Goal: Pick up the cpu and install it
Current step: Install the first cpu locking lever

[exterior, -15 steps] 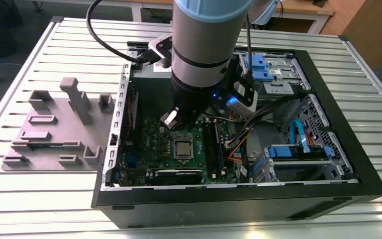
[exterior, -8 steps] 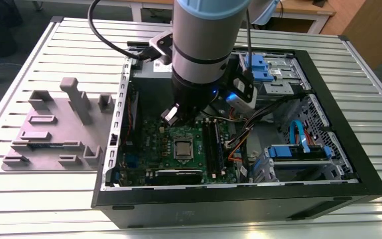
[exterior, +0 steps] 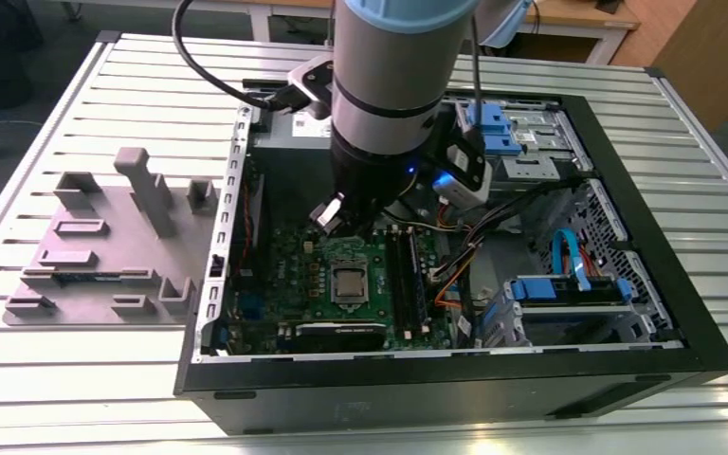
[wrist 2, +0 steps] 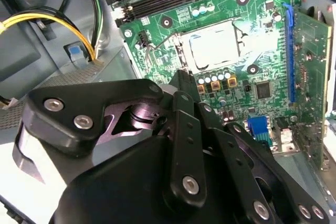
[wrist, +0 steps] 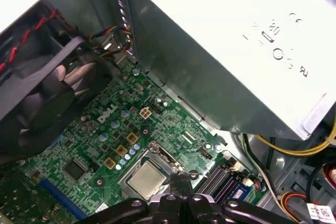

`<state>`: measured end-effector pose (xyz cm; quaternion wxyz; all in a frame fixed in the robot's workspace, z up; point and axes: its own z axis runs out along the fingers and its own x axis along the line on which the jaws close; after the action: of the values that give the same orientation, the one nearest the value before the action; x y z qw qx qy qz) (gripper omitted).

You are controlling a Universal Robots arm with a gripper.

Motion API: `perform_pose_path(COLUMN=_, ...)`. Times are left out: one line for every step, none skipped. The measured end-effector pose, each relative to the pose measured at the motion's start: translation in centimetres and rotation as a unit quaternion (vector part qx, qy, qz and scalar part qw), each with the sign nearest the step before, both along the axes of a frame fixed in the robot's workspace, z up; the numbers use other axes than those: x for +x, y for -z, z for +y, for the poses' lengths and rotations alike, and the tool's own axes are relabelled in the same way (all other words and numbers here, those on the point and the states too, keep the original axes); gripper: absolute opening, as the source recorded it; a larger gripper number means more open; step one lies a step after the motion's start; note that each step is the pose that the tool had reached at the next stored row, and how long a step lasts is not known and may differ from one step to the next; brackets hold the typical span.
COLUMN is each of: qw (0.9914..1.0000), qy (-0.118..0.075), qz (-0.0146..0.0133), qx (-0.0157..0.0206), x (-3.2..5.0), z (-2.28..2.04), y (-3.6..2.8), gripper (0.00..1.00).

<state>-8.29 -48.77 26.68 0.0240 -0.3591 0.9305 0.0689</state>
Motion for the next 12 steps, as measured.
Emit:
perform_pose_path(qw=1.0, qy=0.0, qz=0.0, qx=0.0, x=0.12, z=0.11, y=0.0, gripper=0.11)
perform_pose_path(qw=1.0, qy=0.0, qz=0.0, qx=0.0, x=0.24, z=0.25, y=0.0, gripper=0.11)
perform_pose_path(qw=1.0, qy=0.0, qz=0.0, qx=0.0, x=0.34, z=0.39, y=0.0, gripper=0.11)
perform_pose_path(qw=1.0, qy=0.0, qz=-0.0001, qx=0.0, x=0.44, z=0.52, y=0.0, gripper=0.11)
perform_pose_path(qw=1.0, qy=0.0, qz=0.0, qx=0.0, x=0.54, z=0.64, y=0.0, gripper=0.11)
perform_pose_path(qw=1.0, qy=0.0, qz=-0.0001, qx=0.0001, x=0.63, z=0.69, y=0.0, gripper=0.11)
perform_pose_path(qw=1.0, qy=0.0, qz=0.0, qx=0.0, x=0.72, z=0.69, y=0.0, gripper=0.11)
perform_pose_path(qw=1.0, qy=0.0, qz=0.0, qx=0.0, x=0.85, z=0.69, y=0.0, gripper=0.11)
perform_pose_path(qw=1.0, qy=0.0, qz=0.0, qx=0.0, x=1.01, z=0.7, y=0.0, gripper=0.11)
perform_pose_path(qw=1.0, qy=0.0, qz=-0.0001, qx=0.0, x=1.21, z=0.7, y=0.0, gripper=0.11)
perform_pose_path(qw=1.0, qy=-0.001, qz=0.0, qx=0.0, x=1.46, z=0.7, y=0.0, gripper=0.11)
perform_pose_path(qw=1.0, qy=-0.001, qz=0.0, qx=0.0, x=1.7, z=0.71, y=0.0, gripper=0.11)
